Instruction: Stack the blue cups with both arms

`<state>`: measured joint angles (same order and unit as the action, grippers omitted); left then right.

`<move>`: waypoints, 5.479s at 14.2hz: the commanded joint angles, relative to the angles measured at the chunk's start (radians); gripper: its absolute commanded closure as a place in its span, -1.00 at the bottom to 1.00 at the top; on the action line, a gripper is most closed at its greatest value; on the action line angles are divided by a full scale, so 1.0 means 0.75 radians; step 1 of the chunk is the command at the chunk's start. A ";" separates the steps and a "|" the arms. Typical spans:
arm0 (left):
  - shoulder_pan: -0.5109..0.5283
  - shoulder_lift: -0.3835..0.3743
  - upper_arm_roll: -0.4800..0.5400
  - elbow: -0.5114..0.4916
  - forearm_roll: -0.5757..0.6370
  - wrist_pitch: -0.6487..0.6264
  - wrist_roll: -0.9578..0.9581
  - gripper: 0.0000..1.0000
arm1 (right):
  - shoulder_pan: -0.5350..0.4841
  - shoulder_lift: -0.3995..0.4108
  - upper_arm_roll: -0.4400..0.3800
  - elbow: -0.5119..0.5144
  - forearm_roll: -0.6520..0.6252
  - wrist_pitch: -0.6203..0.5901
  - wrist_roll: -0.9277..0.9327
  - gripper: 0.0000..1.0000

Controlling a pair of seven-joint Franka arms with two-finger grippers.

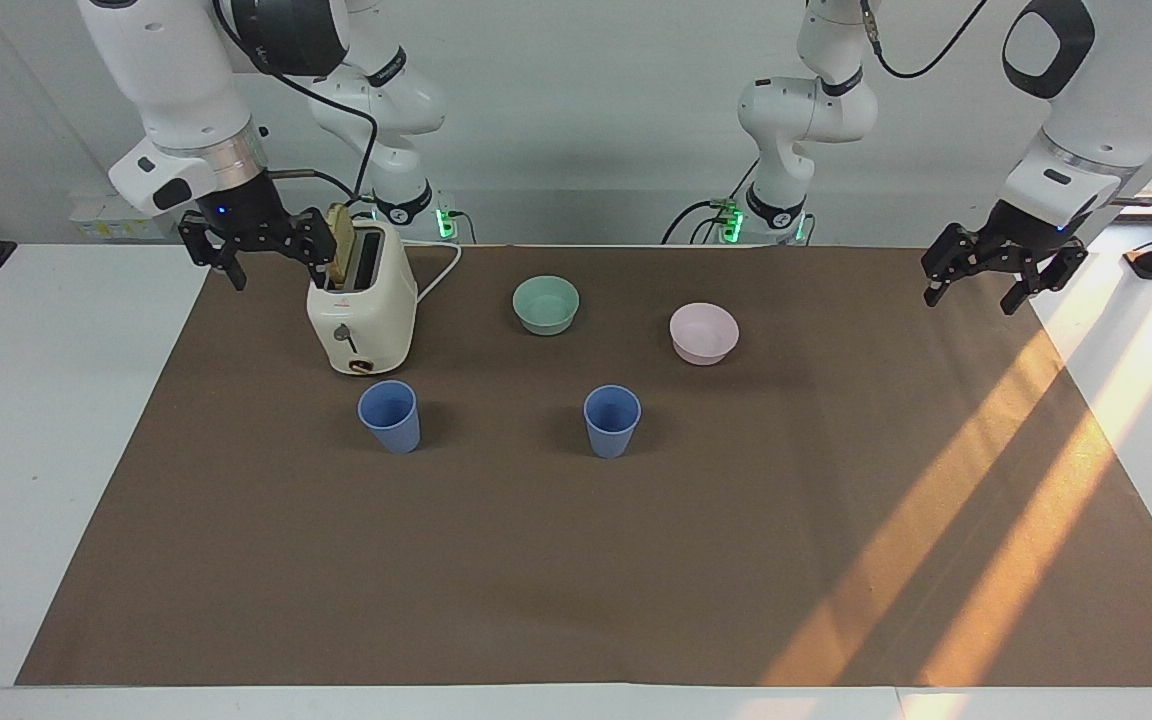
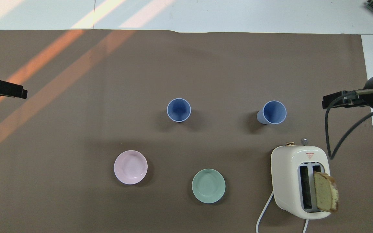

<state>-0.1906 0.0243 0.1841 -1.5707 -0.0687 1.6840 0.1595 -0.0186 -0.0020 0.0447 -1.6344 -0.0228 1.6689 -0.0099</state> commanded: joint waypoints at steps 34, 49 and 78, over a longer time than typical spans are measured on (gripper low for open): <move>0.166 -0.061 -0.164 0.004 0.041 -0.149 -0.010 -1.00 | 0.088 0.404 0.016 -0.255 0.018 0.456 -0.069 1.00; 0.166 -0.061 -0.164 0.004 0.041 -0.149 -0.010 -1.00 | 0.448 0.643 0.294 0.576 0.006 0.153 0.696 1.00; 0.164 -0.061 -0.164 0.004 0.041 -0.149 -0.010 -1.00 | 0.238 0.408 0.286 0.420 -0.037 -0.014 0.527 -1.00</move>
<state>-0.0837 -0.0049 0.0764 -1.5593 -0.0525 1.5824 0.1562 0.2279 0.3866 0.2505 -1.3033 -0.0315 1.7288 0.4715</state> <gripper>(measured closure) 0.000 0.000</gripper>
